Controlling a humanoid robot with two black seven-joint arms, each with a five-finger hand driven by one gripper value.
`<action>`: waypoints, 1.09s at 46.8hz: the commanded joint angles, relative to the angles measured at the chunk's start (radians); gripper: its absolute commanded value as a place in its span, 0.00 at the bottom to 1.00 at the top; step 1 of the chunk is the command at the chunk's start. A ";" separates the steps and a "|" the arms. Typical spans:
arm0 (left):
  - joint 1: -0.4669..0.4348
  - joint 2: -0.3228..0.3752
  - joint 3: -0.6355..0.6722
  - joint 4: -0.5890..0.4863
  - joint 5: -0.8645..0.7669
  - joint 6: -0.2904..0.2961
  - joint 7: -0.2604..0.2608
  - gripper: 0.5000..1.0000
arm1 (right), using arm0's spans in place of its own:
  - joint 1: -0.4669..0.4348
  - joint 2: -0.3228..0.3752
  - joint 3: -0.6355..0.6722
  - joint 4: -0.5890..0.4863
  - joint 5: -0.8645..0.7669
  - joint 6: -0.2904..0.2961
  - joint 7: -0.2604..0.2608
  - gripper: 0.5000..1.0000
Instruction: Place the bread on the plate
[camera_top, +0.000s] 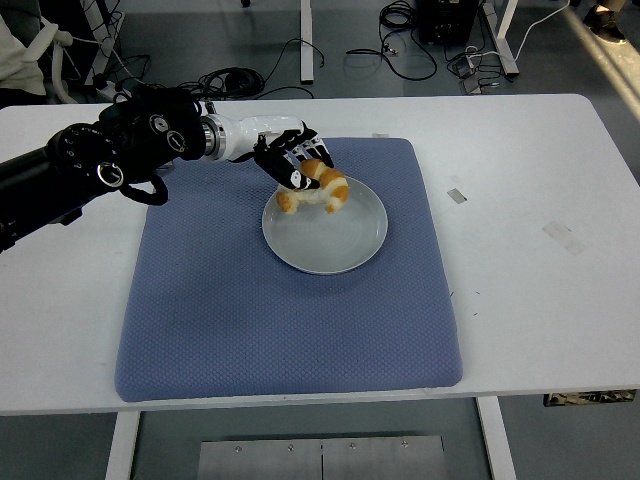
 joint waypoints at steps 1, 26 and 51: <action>0.001 -0.016 0.010 0.000 0.001 0.000 0.001 0.00 | 0.000 0.000 0.000 0.000 0.000 0.000 0.000 1.00; 0.015 -0.037 0.067 0.002 0.005 0.023 0.001 0.00 | 0.000 0.000 0.000 0.000 0.000 0.000 0.000 1.00; 0.015 -0.034 0.066 0.003 0.002 0.025 0.006 0.27 | 0.000 0.000 0.000 0.000 0.000 0.000 0.000 1.00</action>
